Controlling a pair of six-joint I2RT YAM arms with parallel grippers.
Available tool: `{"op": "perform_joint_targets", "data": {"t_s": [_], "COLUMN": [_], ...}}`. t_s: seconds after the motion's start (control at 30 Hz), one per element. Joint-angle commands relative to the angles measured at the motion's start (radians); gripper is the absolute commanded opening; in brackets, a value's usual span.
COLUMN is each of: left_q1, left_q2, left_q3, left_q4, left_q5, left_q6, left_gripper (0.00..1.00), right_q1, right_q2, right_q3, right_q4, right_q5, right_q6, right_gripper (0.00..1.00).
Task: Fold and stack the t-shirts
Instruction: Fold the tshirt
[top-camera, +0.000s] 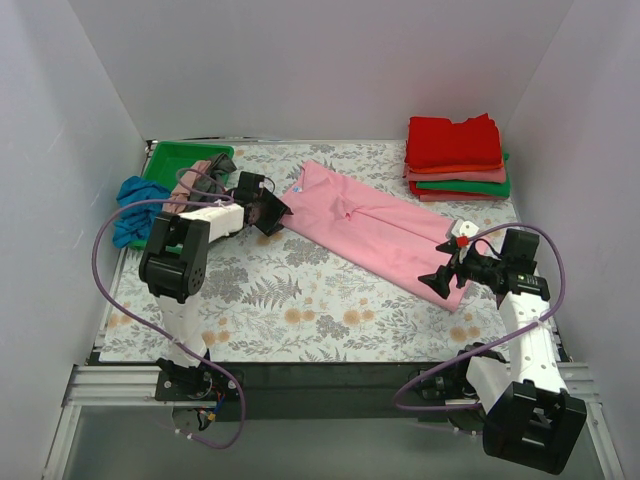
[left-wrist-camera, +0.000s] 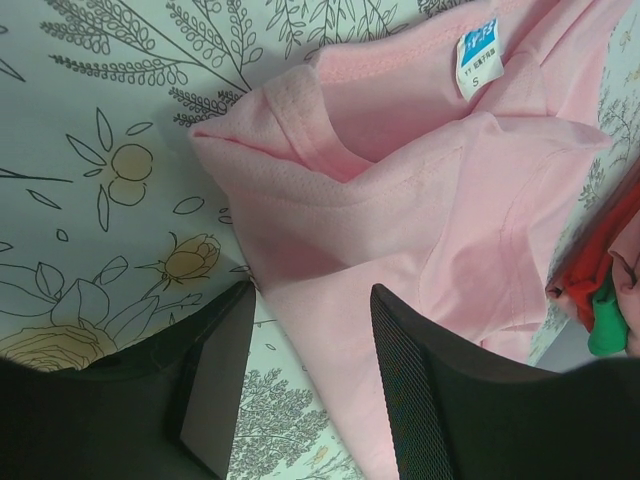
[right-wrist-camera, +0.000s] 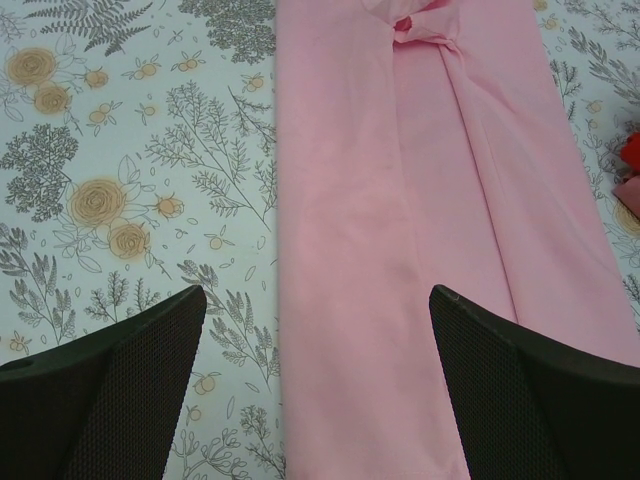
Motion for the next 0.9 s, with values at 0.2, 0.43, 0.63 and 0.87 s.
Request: {"op": "perform_joint_targets", "data": {"t_s": [0.2, 0.43, 0.63, 0.87], "left_q1": [0.018, 0.019, 0.052, 0.148], "left_q2": [0.086, 0.098, 0.151, 0.289], "left_q3": [0.061, 0.087, 0.200, 0.499], "left_q4": [-0.164, -0.200, -0.275, -0.429], "left_q5": [-0.041, -0.064, -0.078, -0.049], "left_q6": [0.045, 0.075, 0.185, 0.347], "left_gripper": [0.47, 0.22, 0.09, 0.08], "right_q1": [-0.023, -0.025, -0.026, -0.028], "right_q2": [-0.003, -0.008, -0.015, -0.026], "right_q3": [0.008, 0.009, 0.011, 0.011], "right_q4": [0.028, 0.026, 0.025, 0.000], "right_q5": [-0.043, -0.050, -0.051, -0.056], "right_q6": [-0.015, -0.015, -0.018, -0.046], "right_gripper": [0.99, 0.98, 0.99, 0.98]}}
